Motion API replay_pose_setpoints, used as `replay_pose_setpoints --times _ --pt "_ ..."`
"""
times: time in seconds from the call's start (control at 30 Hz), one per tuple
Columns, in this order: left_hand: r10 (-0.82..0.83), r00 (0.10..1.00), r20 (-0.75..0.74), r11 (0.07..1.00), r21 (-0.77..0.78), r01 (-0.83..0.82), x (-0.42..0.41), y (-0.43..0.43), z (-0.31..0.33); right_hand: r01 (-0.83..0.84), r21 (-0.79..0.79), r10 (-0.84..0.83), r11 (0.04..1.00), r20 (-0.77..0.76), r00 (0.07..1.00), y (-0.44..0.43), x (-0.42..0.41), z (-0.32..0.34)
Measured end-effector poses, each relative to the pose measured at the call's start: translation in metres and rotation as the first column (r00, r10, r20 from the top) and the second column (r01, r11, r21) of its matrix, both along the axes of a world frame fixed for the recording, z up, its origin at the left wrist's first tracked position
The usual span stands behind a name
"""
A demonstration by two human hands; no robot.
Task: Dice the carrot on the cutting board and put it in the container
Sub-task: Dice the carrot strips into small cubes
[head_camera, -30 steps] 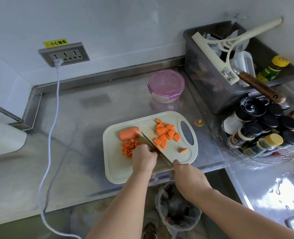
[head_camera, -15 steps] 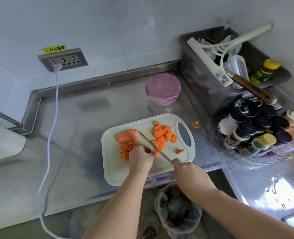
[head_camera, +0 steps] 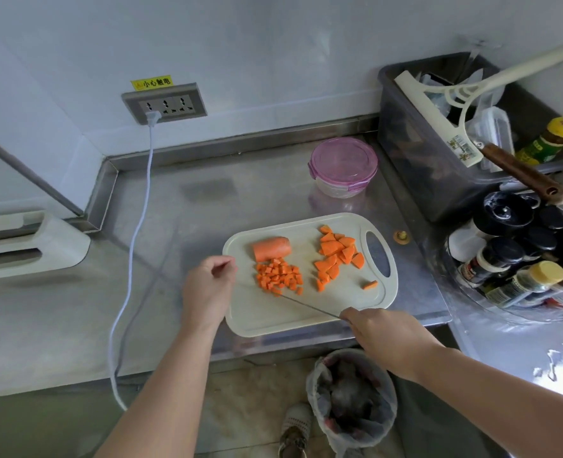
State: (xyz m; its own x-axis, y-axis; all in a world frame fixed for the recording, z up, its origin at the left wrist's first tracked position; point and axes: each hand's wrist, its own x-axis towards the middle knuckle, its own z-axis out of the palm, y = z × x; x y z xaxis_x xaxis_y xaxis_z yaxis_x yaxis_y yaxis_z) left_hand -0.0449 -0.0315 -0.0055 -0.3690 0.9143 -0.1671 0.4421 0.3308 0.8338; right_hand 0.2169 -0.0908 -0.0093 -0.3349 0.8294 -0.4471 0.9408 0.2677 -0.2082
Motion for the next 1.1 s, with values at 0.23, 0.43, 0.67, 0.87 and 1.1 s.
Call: replay_pose_setpoints --times 0.23,0.43,0.67,0.87,1.1 --pt "-0.043 0.996 -0.075 0.998 0.052 0.047 0.003 0.005 -0.003 0.097 0.068 -0.095 0.993 -0.019 0.995 0.006 0.012 0.002" --pt "-0.512 0.794 -0.328 0.857 -0.124 0.501 0.051 0.019 -0.025 0.288 0.189 -0.28 0.939 -0.071 0.957 0.009 0.022 0.006" --pt "-0.792 0.304 -0.529 0.548 -0.399 0.735 0.081 0.05 -0.031 0.404 0.166 -0.38 0.9 -0.161 0.911 0.01 0.027 0.015" --pt "-0.813 0.249 -0.527 0.511 -0.44 0.739 0.094 0.057 -0.028 0.422 0.165 -0.391 0.892 -0.191 0.901 0.009 0.029 0.013" --pt "-0.809 0.408 -0.423 0.579 -0.454 0.677 0.101 0.049 -0.03 0.415 0.124 -0.39 0.901 -0.187 0.902 0.009 0.03 0.011"
